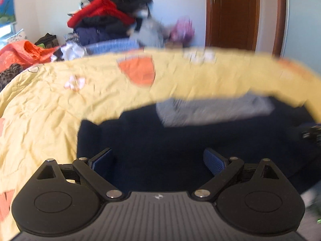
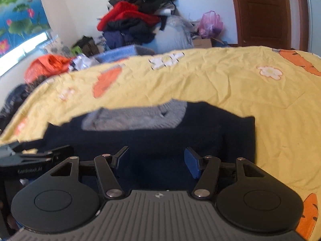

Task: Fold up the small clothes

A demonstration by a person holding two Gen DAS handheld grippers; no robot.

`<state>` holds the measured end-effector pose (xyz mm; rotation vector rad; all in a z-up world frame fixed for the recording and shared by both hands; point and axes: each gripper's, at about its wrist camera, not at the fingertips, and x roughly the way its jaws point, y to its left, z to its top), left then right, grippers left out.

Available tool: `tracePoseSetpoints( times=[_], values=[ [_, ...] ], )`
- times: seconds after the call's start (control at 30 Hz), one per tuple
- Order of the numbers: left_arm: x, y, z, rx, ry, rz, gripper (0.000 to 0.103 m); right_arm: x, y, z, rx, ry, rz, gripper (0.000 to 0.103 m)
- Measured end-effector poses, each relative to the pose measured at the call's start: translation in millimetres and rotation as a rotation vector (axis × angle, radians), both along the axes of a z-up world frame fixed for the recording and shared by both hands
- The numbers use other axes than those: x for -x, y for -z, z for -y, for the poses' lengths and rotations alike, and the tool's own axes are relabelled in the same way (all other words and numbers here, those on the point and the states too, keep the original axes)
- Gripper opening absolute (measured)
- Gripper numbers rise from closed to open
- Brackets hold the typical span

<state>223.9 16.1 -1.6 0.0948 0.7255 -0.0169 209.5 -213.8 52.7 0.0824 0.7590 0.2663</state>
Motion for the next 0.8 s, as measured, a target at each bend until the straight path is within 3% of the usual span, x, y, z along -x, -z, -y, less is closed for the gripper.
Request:
tracePoseSetpoints(
  times=[0.1,0.23,0.4,0.47,0.6,0.7,0.8],
  values=[
    [-3,5,-17,0.083,0.004,-0.015,0.101,5,15,1,0.06,-0.047,0.05,0.063],
    [-4,11,-22,0.087,0.024,0.003,0.103,13,16,1,0.101,-0.084,0.069,0.063],
    [-4,2,-15,0.006,-0.016,0.022,0.103,20,15,-5,0.148,-0.087,0.1,0.066],
    [14,-7,-11,-0.024,-0.043,0.038,0.103,34,7,-6,0.142,-0.048,0.097,0.067],
    [66,-16,-4,0.021,-0.008,0.064,0.103,74,-1,-6,0.096,-0.041,0.104,0.068],
    [92,-6,2,0.052,0.012,0.025,0.103,92,12,-12,0.171,-0.016,0.057,0.071],
    [102,8,3,0.054,0.021,0.004,0.103,111,20,-15,0.24,-0.009,0.107,0.082]
  ],
)
